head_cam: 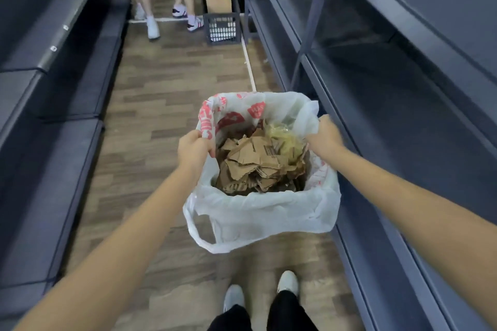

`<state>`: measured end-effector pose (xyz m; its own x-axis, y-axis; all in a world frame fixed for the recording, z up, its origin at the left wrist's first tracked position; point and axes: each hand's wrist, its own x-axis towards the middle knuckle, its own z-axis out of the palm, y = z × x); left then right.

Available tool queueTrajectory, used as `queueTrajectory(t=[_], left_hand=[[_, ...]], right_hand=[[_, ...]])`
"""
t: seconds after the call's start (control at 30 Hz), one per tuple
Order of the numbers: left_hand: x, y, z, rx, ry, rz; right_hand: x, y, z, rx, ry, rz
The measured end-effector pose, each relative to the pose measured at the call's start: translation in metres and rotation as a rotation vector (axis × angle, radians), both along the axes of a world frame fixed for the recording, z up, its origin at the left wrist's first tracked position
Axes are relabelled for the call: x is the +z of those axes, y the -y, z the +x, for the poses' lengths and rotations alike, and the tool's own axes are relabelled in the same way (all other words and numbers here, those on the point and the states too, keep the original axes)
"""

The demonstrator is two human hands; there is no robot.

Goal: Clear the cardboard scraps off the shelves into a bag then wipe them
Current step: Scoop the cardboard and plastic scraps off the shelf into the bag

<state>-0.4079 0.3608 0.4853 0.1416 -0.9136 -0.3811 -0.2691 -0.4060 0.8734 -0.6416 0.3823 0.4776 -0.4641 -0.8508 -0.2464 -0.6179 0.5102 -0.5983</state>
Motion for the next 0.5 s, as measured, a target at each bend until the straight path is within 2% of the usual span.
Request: queueTrajectory(t=[0.17,0.5], left_hand=[[-0.061,-0.016,-0.003,0.051,0.052,0.088],[-0.172,-0.032,-0.022,0.075,0.227,0.253]], right_hand=[[-0.064,-0.004,-0.004,0.005,0.020,0.088],[-0.150,0.001,-0.027,0.112,0.052,0.288]])
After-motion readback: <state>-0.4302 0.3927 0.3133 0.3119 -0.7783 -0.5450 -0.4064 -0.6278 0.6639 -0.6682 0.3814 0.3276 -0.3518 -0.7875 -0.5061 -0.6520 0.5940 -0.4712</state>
